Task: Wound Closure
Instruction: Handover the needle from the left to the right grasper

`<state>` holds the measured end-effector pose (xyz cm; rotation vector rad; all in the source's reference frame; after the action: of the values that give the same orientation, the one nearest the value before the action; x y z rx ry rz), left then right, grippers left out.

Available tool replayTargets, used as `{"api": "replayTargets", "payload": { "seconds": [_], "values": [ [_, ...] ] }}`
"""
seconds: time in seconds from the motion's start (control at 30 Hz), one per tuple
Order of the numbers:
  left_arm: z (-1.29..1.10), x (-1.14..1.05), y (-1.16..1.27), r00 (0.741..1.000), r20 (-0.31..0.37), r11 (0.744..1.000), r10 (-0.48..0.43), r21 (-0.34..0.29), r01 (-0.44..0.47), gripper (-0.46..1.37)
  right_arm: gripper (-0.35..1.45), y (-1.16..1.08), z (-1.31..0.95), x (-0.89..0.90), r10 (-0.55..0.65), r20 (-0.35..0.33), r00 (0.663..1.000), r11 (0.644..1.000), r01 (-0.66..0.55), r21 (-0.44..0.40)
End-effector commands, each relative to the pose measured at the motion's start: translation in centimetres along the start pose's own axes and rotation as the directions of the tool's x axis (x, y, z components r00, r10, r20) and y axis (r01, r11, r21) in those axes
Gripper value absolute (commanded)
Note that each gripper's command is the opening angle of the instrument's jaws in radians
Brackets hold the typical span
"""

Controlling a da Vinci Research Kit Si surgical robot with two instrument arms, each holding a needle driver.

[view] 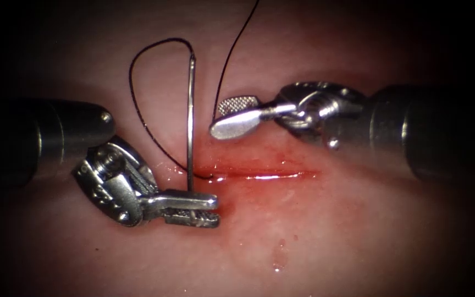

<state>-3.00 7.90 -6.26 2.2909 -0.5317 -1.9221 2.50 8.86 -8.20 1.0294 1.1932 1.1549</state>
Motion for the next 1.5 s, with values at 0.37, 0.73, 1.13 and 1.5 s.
{"api": "replayTargets", "payload": {
  "seconds": [0.37,0.73,1.13,1.5],
  "values": [
    [0.02,0.00,-0.04,0.999,-0.025,0.999,0.032,0.024,-0.031,-0.35,0.86,-0.05,-0.03,-0.05,0.178,-0.073,0.981,0.975,-0.166,0.145],
    [0.06,0.00,-0.03,0.999,-0.028,0.999,0.038,0.031,-0.037,-0.35,0.86,-0.15,0.14,-0.11,0.202,-0.093,0.975,0.962,-0.179,0.204],
    [0.08,0.01,-0.01,0.999,-0.028,0.999,0.039,0.031,-0.038,-0.35,0.91,-0.19,0.30,-0.09,0.204,-0.113,0.973,0.964,-0.179,0.198],
    [0.10,0.01,0.00,0.999,-0.027,0.999,0.039,0.033,-0.038,-0.35,0.75,-0.24,0.39,-0.12,0.203,-0.119,0.972,0.964,-0.177,0.199]
  ]
}}
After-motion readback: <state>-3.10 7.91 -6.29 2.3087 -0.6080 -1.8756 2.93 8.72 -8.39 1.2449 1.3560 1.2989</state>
